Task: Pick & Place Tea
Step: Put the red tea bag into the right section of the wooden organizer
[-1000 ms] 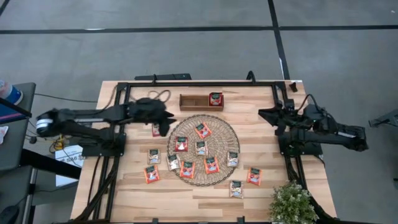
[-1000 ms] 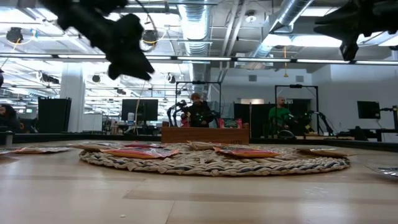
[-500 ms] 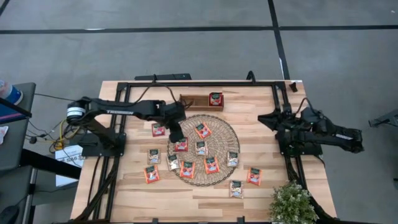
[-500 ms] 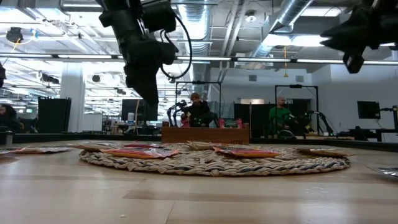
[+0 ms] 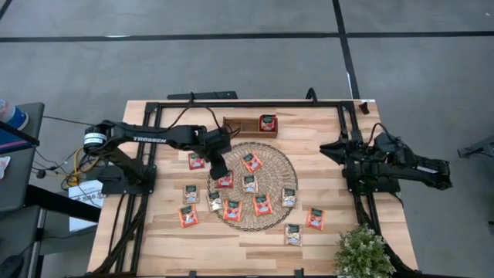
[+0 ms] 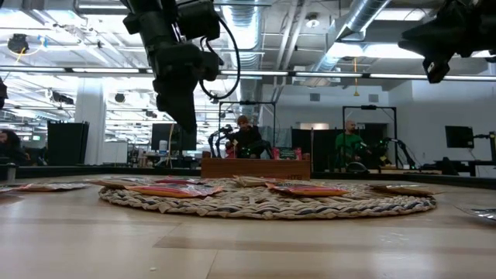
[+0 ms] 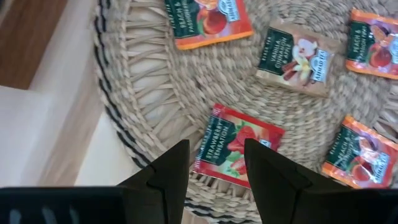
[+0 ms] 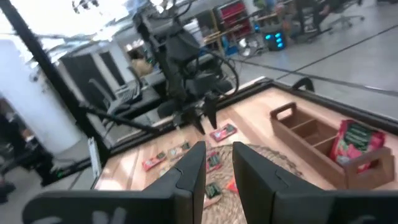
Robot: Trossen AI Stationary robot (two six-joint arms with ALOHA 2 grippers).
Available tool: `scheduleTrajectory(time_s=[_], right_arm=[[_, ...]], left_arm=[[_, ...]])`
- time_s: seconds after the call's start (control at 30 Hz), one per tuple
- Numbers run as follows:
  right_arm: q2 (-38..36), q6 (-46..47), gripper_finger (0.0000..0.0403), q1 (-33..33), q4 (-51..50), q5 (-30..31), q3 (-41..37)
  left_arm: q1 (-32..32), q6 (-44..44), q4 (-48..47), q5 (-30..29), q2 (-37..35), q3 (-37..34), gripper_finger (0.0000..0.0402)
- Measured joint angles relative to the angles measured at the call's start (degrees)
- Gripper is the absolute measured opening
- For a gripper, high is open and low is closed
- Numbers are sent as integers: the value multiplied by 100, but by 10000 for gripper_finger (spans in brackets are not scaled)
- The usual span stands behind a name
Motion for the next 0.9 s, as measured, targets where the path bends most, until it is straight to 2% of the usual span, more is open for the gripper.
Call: scheduleTrajectory(time_s=[0.27, 0.43, 0.57, 0.9], right_arm=[[9, -267, 72, 2, -54, -117, -69], [-8, -328, 72, 2, 1239, -96, -838], [-2, -47, 72, 2, 1740, -94, -1277], [-4, 1, 72, -76, 1501, -87, -1305]], left_arm=[[-8, 4, 2, 167, 0, 0, 146], [-62, 4, 4, 172, 0, 0, 146], [-153, 6, 4, 180, 0, 0, 146], [-320, 167, 17, 182, 50, 1, 146]])
